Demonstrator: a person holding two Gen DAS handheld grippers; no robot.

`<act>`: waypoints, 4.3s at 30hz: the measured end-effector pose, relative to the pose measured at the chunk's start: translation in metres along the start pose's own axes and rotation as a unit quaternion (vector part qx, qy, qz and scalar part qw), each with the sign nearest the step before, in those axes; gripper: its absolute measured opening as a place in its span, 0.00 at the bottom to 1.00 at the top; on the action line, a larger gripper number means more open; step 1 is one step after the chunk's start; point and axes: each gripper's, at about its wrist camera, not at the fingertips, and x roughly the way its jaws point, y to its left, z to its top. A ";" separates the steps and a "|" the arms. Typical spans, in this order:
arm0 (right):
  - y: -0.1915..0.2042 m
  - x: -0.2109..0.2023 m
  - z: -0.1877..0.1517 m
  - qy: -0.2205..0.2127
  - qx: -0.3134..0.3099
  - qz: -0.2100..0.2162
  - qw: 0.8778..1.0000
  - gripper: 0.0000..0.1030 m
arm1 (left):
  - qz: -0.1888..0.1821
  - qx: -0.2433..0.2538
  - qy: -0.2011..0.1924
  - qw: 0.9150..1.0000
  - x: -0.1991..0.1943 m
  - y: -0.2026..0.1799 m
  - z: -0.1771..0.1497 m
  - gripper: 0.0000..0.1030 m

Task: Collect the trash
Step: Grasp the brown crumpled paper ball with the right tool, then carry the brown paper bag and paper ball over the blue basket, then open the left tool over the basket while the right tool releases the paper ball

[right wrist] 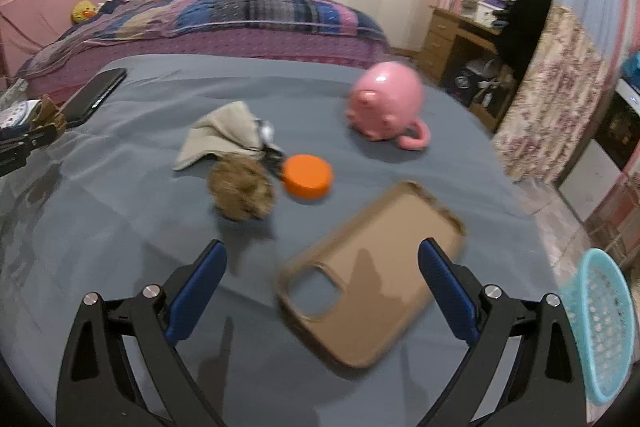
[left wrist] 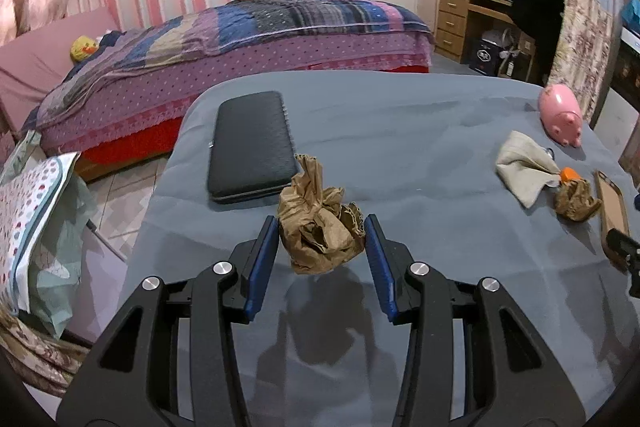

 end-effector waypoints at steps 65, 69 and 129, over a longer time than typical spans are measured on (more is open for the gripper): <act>-0.338 -0.098 -0.108 -0.016 0.232 -0.214 0.949 0.37 | -0.239 0.135 -0.020 0.962 -0.058 -0.371 0.031 0.42; -0.356 -0.106 -0.120 -0.018 0.253 -0.225 0.941 0.37 | -0.260 0.154 -0.020 0.953 -0.066 -0.404 0.025 0.42; -0.418 -0.127 -0.172 -0.006 0.323 -0.261 0.910 0.37 | -0.342 0.277 0.014 0.898 -0.069 -0.597 -0.034 0.45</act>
